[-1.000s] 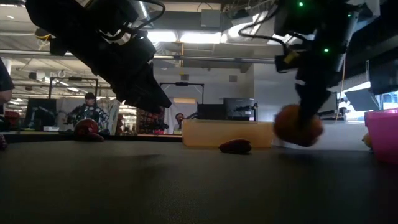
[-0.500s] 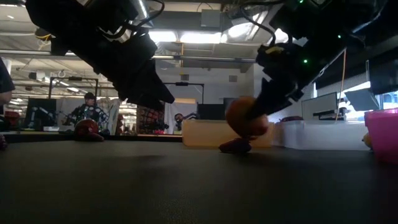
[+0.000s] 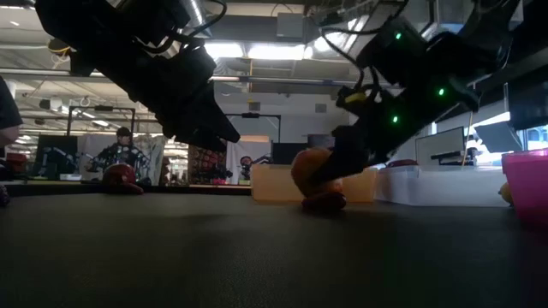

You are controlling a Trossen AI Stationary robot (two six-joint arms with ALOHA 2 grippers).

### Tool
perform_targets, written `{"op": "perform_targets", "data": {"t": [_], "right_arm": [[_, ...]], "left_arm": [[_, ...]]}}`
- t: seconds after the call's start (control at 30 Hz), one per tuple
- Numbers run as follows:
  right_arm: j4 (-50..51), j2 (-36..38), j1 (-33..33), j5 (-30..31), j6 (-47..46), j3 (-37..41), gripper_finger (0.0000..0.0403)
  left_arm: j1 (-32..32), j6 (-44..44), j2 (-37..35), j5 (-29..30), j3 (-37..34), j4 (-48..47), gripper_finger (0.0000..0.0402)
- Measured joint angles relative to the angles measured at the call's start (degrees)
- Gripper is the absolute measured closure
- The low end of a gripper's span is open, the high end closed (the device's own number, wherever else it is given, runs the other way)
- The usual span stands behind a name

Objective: Sort produce into baskets
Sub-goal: Put the red apple into the white bin

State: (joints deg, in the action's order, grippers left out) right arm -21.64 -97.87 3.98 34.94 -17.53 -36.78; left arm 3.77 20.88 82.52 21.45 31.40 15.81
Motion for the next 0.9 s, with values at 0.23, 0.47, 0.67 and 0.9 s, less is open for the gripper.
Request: {"op": "perform_targets", "data": {"t": [0.23, 0.47, 0.67, 0.9], "right_arm": [[-9.1, -4.8, 0.1, 2.0, 0.0, -0.1, 0.0173], [-9.2, -7.1, 0.2, 1.6, -0.3, -0.2, 0.0173], [-7.9, -7.3, 0.2, 0.9, -0.2, 0.0, 0.0174], [-8.1, -7.3, 0.2, 0.3, -0.3, 0.0, 0.0174]], "left_arm": [[0.0, 0.0, 0.0, 0.0, 0.0, -0.2, 0.0038], [0.0, 0.0, 0.0, 0.0, 0.0, -0.3, 0.0038], [0.0, 0.0, 0.0, 0.0, 0.0, -0.2, 0.0038], [0.0, 0.0, 0.0, 0.0, 0.0, -0.2, 0.0038]]}}
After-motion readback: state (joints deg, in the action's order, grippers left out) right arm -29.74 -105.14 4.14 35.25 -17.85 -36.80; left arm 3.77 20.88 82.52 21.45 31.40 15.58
